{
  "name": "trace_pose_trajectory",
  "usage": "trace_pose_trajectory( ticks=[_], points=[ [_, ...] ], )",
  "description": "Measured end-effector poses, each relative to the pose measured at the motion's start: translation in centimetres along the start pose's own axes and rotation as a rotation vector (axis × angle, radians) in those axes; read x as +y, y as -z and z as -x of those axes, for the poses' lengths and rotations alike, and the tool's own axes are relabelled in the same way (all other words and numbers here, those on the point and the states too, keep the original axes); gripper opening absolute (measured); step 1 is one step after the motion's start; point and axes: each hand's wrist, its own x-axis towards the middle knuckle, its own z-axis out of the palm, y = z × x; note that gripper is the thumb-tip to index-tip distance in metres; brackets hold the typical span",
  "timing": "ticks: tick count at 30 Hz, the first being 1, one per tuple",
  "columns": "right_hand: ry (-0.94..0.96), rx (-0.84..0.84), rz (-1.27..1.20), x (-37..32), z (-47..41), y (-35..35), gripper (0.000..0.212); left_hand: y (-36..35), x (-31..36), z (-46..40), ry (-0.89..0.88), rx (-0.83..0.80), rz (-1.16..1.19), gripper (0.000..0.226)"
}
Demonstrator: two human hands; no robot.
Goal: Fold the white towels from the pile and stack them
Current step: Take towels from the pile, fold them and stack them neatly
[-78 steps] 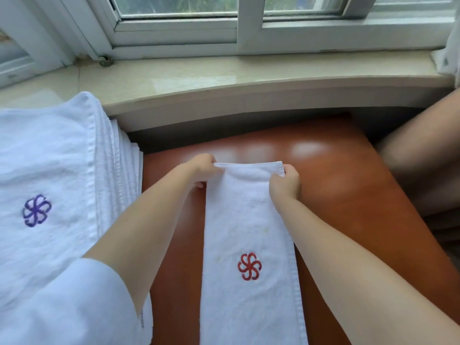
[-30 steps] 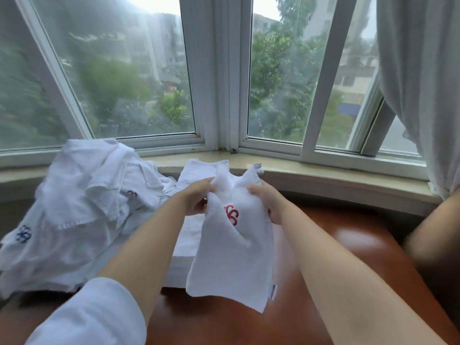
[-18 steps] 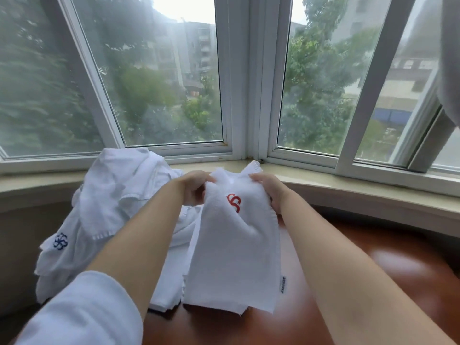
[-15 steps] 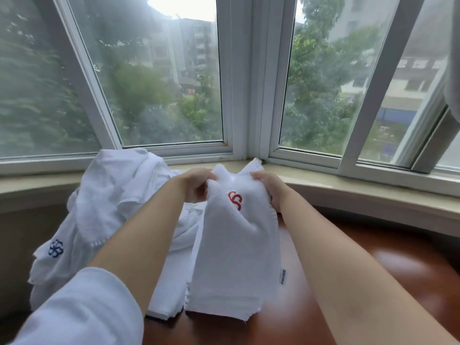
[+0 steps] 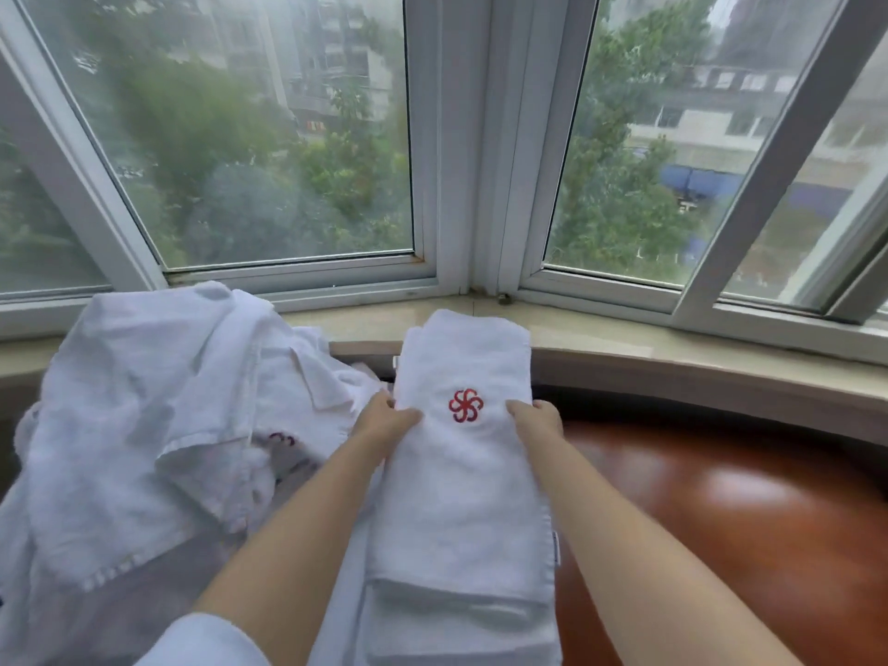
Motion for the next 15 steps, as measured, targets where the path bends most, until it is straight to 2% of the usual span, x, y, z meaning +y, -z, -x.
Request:
trace_pose_trajectory(
  ticks=[2, 4, 6, 8, 10, 11, 12, 15],
  points=[
    [0.029, -0.028, -0.026, 0.3, 0.1, 0.2, 0.027, -0.3, -0.9, 0.0, -0.032, 0.058, 0.033, 0.027],
    [0.084, -0.211, -0.081, -1.0, 0.8, 0.7, 0.029, -0.2, -0.5, 0.3, -0.077, 0.068, 0.072, 0.028],
    [0.162, -0.422, 0.053, -2.6, 2.2, 1.7, 0.043, 0.0, 0.1, 1.6, -0.135, 0.090, 0.135, 0.023],
    [0.088, -0.562, 0.245, -2.7, 3.4, 2.7, 0.065, 0.3, 0.0, 3.7, -0.163, 0.018, 0.158, 0.022],
    [0.014, -0.574, 0.334, -1.7, 4.6, 3.5, 0.083, 0.6, -1.3, 5.8, -0.124, -0.180, 0.073, 0.031],
    [0.037, -0.551, 0.347, -1.3, 5.0, 3.7, 0.082, 0.7, -2.0, 6.6, -0.096, -0.255, 0.044, 0.036],
    [0.083, -0.522, 0.311, -0.9, 5.3, 3.7, 0.076, 0.8, -2.6, 7.2, -0.078, -0.276, 0.053, 0.039],
    [0.179, -0.447, 0.115, -0.5, 5.9, 3.7, 0.049, 1.5, -3.5, 8.6, -0.098, -0.162, 0.235, 0.039]
  ],
)
